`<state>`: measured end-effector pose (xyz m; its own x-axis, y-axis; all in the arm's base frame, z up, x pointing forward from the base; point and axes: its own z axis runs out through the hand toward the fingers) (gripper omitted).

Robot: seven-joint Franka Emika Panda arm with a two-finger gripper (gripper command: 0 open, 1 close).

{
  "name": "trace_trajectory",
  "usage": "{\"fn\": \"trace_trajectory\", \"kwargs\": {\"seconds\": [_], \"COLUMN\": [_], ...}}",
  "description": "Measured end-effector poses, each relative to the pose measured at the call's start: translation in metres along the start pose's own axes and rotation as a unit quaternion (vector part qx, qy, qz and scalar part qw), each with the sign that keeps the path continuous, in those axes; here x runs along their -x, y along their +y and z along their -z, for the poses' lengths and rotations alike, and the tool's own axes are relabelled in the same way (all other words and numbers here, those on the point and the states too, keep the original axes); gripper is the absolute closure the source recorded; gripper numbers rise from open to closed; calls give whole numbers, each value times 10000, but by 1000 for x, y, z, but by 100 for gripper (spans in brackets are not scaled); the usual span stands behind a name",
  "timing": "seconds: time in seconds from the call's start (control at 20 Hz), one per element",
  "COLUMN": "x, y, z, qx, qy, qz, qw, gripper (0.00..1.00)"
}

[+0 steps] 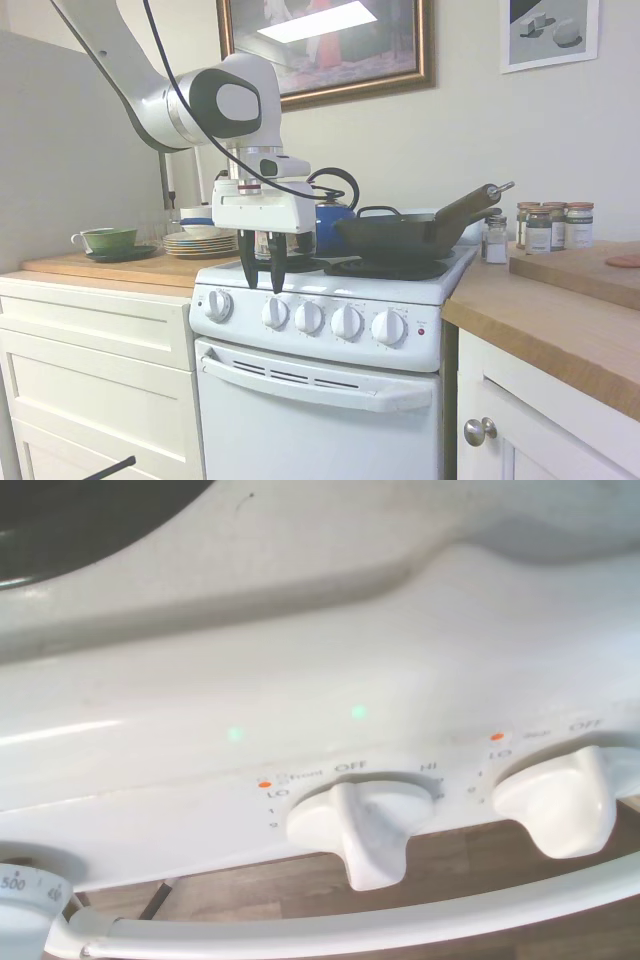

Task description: Turn on the stove on the bottom left

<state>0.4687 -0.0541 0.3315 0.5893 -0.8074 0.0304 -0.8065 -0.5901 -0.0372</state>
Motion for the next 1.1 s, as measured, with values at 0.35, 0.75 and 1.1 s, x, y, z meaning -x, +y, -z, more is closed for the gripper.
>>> {"fn": "trace_trajectory", "kwargs": {"seconds": [0.35,0.75,1.1], "x": [1,2,7], "y": [-1,-2,-8], "z": [0,-2,-12], "qx": [0,8,28], "qy": [2,-3,-11], "qz": [14,30,57], "qw": [10000,10000,10000], "gripper": [100,100,100]}}
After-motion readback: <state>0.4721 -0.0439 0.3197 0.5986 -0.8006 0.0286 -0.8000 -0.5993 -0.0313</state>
